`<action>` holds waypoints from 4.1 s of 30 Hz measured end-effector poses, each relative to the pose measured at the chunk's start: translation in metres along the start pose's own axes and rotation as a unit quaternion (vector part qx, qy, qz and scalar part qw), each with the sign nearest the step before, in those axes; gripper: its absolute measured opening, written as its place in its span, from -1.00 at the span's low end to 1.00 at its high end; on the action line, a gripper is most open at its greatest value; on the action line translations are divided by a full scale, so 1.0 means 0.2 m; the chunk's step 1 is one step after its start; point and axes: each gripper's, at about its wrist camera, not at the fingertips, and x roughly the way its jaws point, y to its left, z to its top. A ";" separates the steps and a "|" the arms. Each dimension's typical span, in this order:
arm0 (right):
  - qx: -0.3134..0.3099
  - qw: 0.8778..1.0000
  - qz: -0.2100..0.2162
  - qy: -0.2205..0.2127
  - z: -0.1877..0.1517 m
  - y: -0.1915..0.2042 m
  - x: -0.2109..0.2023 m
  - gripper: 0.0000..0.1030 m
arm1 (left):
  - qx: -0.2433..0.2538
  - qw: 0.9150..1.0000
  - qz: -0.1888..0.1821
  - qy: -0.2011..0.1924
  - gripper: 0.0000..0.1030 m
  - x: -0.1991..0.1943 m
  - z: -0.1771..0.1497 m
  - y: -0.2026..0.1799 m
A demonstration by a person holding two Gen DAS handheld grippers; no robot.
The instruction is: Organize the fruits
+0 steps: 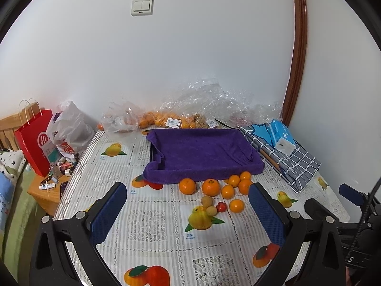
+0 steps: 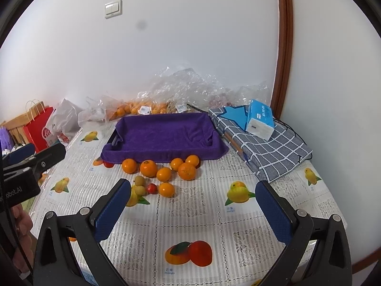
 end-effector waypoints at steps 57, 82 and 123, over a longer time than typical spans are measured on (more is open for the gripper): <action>0.043 0.978 0.164 0.122 -0.22 0.01 0.98 -0.32 | -0.046 0.986 -0.039 0.158 0.36 0.96 -0.30 0.29; -0.013 0.987 0.099 0.122 -0.23 -0.04 1.04 -0.21 | -0.003 0.985 -0.093 0.142 -0.26 1.23 -0.18 0.12; 0.112 0.991 0.008 0.076 -0.22 -0.25 0.98 -0.33 | -0.097 0.987 -0.100 0.081 -0.27 1.09 -0.19 0.25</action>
